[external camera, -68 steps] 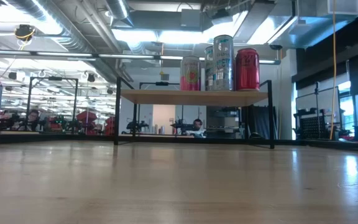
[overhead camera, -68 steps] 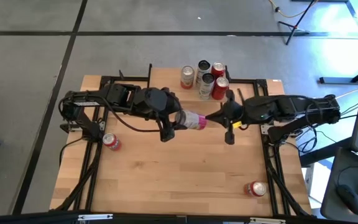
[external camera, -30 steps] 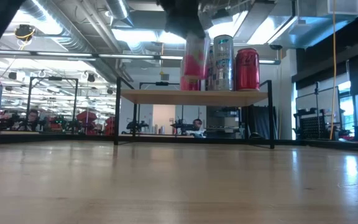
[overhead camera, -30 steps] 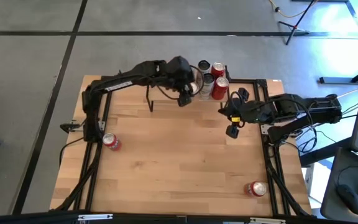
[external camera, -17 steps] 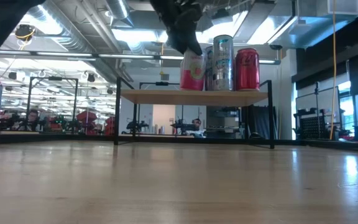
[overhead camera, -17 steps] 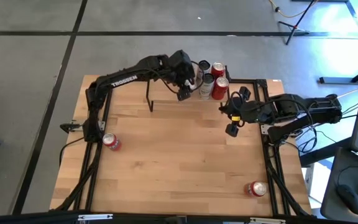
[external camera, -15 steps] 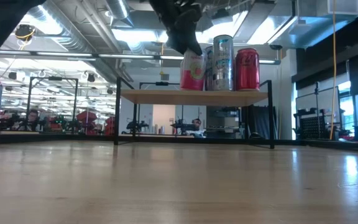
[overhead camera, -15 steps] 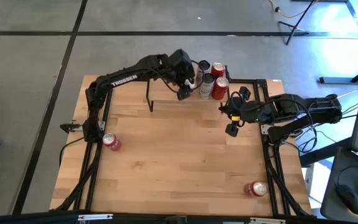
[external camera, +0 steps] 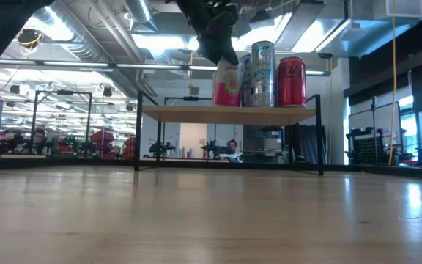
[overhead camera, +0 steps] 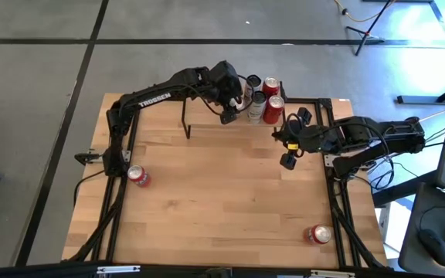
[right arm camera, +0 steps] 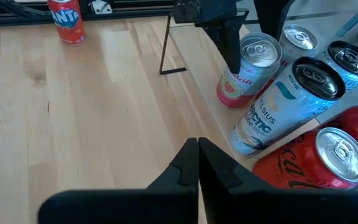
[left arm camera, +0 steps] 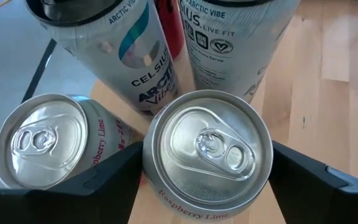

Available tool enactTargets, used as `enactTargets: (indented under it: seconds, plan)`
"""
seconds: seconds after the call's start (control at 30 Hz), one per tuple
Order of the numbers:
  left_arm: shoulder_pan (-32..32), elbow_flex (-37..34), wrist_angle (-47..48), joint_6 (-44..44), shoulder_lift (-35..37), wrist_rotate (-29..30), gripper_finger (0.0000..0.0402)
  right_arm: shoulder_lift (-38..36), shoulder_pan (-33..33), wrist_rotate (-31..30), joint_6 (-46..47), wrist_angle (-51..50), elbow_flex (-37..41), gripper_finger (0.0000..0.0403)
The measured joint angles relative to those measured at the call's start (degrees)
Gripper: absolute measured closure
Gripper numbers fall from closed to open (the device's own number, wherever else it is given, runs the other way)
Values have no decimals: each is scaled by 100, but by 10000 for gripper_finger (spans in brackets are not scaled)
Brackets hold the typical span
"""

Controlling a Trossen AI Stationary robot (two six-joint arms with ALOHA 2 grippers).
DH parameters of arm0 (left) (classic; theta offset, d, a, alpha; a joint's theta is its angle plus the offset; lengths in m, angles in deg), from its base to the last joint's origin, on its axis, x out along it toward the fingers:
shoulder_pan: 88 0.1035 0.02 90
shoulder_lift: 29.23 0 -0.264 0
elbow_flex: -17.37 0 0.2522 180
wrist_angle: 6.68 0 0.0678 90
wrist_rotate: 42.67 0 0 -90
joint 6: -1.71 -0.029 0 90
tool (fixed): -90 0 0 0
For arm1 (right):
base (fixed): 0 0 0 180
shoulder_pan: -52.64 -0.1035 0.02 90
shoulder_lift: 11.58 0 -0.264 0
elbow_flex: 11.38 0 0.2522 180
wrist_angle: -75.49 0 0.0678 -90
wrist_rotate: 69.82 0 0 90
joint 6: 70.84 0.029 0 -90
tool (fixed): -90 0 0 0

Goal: Place canned beverage on shelf
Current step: Put the pink and white soda can aligned with the other pink and white soda can on the shelf, then put the left orange soda can on the shelf

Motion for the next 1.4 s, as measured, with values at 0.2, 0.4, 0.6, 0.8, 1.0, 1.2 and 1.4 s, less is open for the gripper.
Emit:
enactTargets:
  seconds: [0.2, 0.4, 0.6, 0.8, 1.0, 1.2, 1.4]
  plan:
    - [0, 0, 0, 29, 0, 4, 89, 0, 0, 0, 2, 0, 0, 403]
    - [0, 0, -43, 13, 7, 17, 57, 0, 0, 0, 0, 0, 0, 403]
    - [-120, 0, 23, -261, 113, 349, 44, 0, 0, 0, 0, -4, 0, 403]
    - [-450, 0, 179, -829, 737, 984, 43, 2, 0, 11, 0, 56, 25, 403]
    - [-819, 11, 1082, -147, 1636, 1034, 43, 33, 0, 198, 0, 149, 167, 403]
    - [-1067, 11, 2642, 1317, 2196, 610, 43, 88, 2, 219, 1, 178, 195, 403]
    - [-1588, -312, 3443, 2604, 2684, 803, 43, 131, 2, 197, 126, 131, 197, 384]
